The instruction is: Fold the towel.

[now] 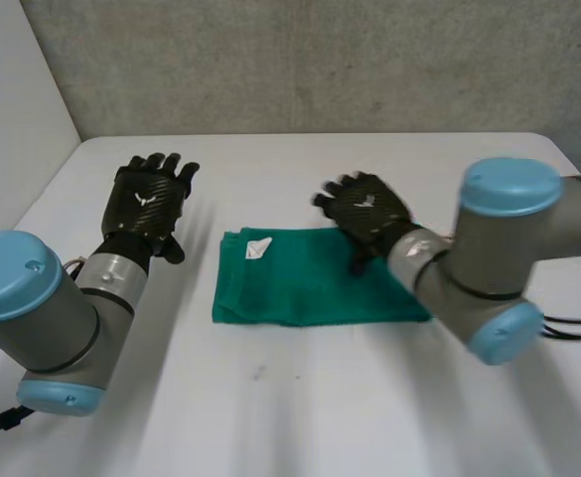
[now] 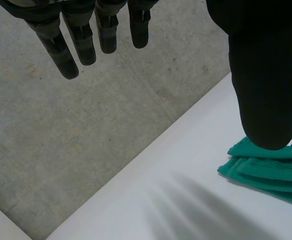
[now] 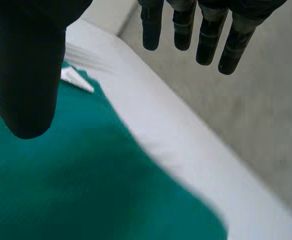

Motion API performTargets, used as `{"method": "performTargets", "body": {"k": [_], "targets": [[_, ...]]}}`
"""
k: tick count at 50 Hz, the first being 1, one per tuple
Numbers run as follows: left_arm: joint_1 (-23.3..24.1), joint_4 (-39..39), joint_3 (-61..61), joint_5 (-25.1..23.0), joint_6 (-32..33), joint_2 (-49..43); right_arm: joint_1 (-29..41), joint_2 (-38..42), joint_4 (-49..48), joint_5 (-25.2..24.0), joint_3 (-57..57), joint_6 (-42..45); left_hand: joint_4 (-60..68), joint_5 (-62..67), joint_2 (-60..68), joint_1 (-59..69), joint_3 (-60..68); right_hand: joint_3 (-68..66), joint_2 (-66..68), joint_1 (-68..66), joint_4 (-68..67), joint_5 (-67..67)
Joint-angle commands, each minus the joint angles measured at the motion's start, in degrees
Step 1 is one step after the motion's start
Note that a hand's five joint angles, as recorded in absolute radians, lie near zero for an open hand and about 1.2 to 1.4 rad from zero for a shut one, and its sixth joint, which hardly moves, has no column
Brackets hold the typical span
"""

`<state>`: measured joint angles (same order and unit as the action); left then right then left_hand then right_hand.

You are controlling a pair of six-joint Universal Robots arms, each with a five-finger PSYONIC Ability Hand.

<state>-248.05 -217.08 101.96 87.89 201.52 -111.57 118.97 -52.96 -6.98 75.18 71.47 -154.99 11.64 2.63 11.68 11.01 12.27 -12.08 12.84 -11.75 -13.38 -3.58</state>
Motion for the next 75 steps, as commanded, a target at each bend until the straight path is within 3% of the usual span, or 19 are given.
{"method": "performTargets", "body": {"k": [1,7,8,9,12,16,20,30,34,36,37,38,40,49,57,62,64,65,75], "targets": [[0.3,0.0,0.1,0.0,0.0,-0.4,-8.6,-2.6,4.1,-0.5,10.9,-8.0,-1.6,-2.6,-1.7,-1.0,-2.3,2.1,-2.8,1.7,3.4,3.6],[0.4,0.0,0.3,0.0,0.0,-0.3,-11.7,-2.2,4.0,-0.1,13.5,-8.0,-1.6,-2.6,-1.7,-1.0,-2.3,-19.9,19.1,-20.2,-18.6,-18.4],[0.4,0.0,0.3,0.0,0.0,-0.3,-12.9,-1.8,3.7,0.6,13.5,-7.9,-1.6,-2.6,-1.7,-1.0,-2.3,-53.3,52.6,-53.7,-52.0,-51.8],[0.4,0.1,0.4,0.0,-0.1,-0.2,-13.3,-1.6,3.5,0.7,13.5,-7.8,-1.6,-2.6,-1.7,-1.0,-2.3,-67.8,67.0,-68.1,-66.5,-66.3],[0.4,0.1,0.4,0.1,-0.1,0.0,-14.4,-1.4,1.6,2.1,13.4,-7.5,-1.6,-2.6,-1.7,-1.0,-2.3,-67.9,67.2,-68.3,-66.6,-66.4],[0.4,0.2,0.5,0.1,-0.1,0.4,-13.9,-3.4,-4.4,8.7,11.5,-4.7,-1.6,-2.6,-1.7,-1.0,-2.3,-67.9,67.2,-68.3,-66.6,-66.4],[0.4,0.1,0.7,0.0,-0.1,0.6,-9.0,-5.4,-4.4,10.8,6.9,0.9,-1.6,-2.6,-1.7,-1.0,-2.3,-67.9,67.2,-68.3,-66.6,-66.4],[1.2,0.2,0.6,1.0,-0.2,0.7,12.2,4.1,1.9,8.8,-3.6,12.1,-1.6,-2.6,-1.7,-1.0,-2.3,-67.9,67.2,-68.3,-66.6,-66.4],[1.6,0.3,-0.2,3.0,-0.5,1.2,16.5,7.3,2.7,2.2,-2.9,16.6,-1.6,-2.6,-1.7,-1.0,-2.3,-67.9,67.2,-68.3,-66.6,-66.4],[1.7,0.3,-0.4,3.3,-0.8,1.4,16.4,7.3,2.7,0.9,-2.7,16.5,-1.6,-2.6,-1.7,-1.0,-2.3,-64.6,63.9,-65.0,-63.3,-63.2],[2.2,0.5,-1.1,3.5,-1.4,2.1,16.1,7.0,2.7,0.3,-2.4,16.1,-1.6,-2.6,-1.6,-1.0,-2.2,-52.0,51.2,-52.3,-50.7,-50.5],[2.8,0.9,-2.1,3.5,-2.3,2.6,15.6,6.3,2.3,-0.4,-1.3,15.3,-0.4,-1.4,-0.5,0.2,-1.1,-23.5,22.8,-23.9,-22.2,-22.0],[3.7,1.7,-3.3,3.5,-3.6,2.7,14.8,5.2,2.1,-0.5,-0.3,13.4,0.9,-0.1,0.9,1.6,0.3,-5.0,4.2,-5.3,-3.7,-3.5],[9.9,14.3,-16.8,3.6,-15.2,-1.0,1.0,-10.2,-4.0,-1.2,8.5,-12.7,0.9,-0.1,0.9,1.6,0.3,0.8,-1.6,0.5,2.1,2.3],[15.3,22.4,-28.7,3.8,-22.6,-10.1,-4.7,-12.0,-1.8,-1.7,8.8,-19.8,2.4,1.5,2.4,3.1,1.8,1.7,-2.4,1.3,3.0,3.2],[16.5,25.4,-30.9,6.8,-23.3,-14.3,-4.5,-10.2,1.1,-3.2,6.2,-19.8,5.5,4.5,5.4,6.1,4.8,2.1,-2.8,1.7,3.4,3.6],[16.6,25.5,-30.9,9.1,-23.2,-15.3,-4.2,-2.5,5.1,-4.4,0.5,-20.2,5.8,4.8,5.8,6.4,5.2,2.1,-2.8,1.7,3.4,3.6],[16.6,26.0,-30.7,13.4,-23.0,-17.7,-4.2,-1.1,6.1,-4.4,-1.1,-20.2,5.6,4.7,5.6,6.3,5.0,2.1,-2.8,1.7,3.4,3.6],[16.5,30.6,-28.4,14.9,-21.9,-22.5,-3.7,10.7,15.3,-4.0,-11.4,-19.4,2.3,1.3,2.2,2.9,1.6,2.1,-2.8,1.7,3.4,3.6]]}}
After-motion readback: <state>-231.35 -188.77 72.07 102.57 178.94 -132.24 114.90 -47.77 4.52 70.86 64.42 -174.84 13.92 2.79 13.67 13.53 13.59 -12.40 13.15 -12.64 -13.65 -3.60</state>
